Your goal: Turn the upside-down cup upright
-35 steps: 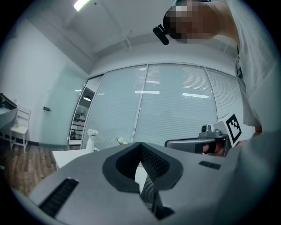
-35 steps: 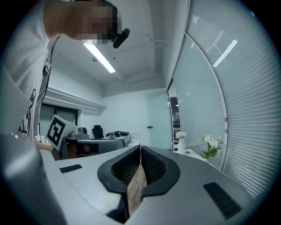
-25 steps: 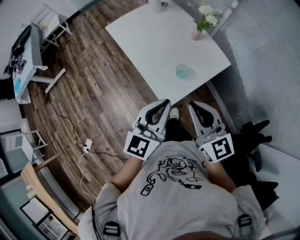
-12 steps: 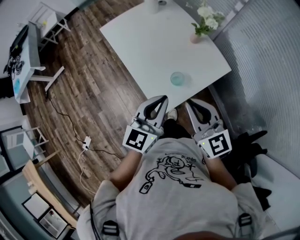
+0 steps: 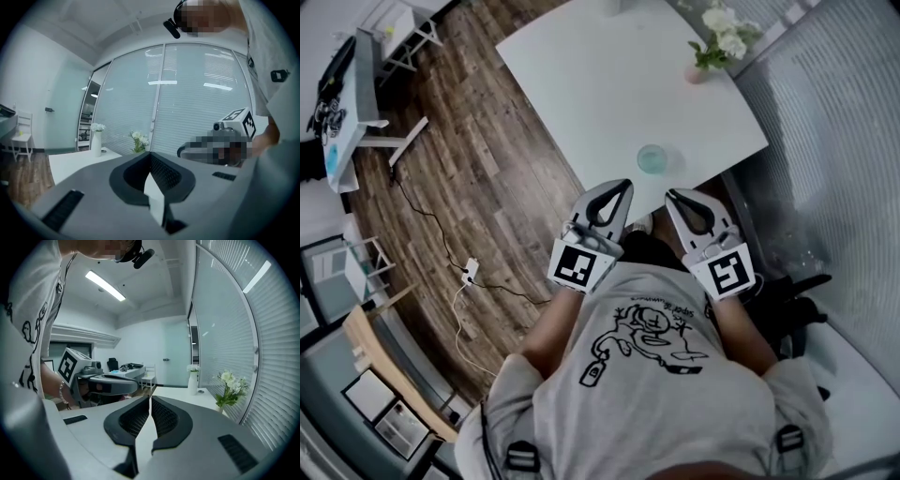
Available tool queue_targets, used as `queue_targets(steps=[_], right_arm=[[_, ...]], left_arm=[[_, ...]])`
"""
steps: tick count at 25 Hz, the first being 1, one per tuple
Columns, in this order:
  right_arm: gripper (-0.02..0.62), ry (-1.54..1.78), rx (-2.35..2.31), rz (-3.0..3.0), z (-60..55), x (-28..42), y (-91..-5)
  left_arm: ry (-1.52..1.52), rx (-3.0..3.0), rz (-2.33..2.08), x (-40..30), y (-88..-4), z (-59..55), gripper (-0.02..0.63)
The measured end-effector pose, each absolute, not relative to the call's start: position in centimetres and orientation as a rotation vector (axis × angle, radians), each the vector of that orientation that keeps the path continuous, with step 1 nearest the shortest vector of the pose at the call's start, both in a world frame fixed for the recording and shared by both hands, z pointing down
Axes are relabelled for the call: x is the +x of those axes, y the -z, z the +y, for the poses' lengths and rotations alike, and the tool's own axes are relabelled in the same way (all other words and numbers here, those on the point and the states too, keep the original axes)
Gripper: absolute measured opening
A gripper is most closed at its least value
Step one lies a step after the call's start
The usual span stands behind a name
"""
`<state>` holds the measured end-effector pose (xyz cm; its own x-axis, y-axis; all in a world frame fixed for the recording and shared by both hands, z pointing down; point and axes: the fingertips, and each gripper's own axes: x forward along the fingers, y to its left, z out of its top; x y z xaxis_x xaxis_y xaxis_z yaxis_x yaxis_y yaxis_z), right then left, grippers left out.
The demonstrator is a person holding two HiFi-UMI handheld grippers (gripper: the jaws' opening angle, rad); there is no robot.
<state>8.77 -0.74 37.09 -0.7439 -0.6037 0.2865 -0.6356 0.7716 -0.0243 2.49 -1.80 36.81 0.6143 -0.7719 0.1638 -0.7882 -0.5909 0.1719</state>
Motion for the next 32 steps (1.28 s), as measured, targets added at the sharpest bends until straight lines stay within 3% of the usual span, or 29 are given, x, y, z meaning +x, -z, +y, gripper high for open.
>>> queue_targets(steps=[19, 20, 22, 32], right_arm=[[0.041, -0.178, 0.814, -2.389, -3.5, 6.2, -47.3], [0.051, -0.178, 0.796, -2.372, -3.5, 6.1, -48.0], [0.146, -0.186, 0.772, -2.345, -3.3, 5.8, -49.2], [0.144, -0.108, 0.648, -2.167, -4.1, 5.9, -54.0]], left_arm=[[-0.213, 2.633, -1.096, -0.3, -45.3, -5.0, -0.003], [-0.221, 2.635, -1.088, -0.3, -45.9, -5.0, -0.003], [-0.25, 2.631, -1.062, -0.2, -46.9, -4.8, -0.003], [-0.327, 2.597, -1.012, 0.2, -51.5, -4.8, -0.003]])
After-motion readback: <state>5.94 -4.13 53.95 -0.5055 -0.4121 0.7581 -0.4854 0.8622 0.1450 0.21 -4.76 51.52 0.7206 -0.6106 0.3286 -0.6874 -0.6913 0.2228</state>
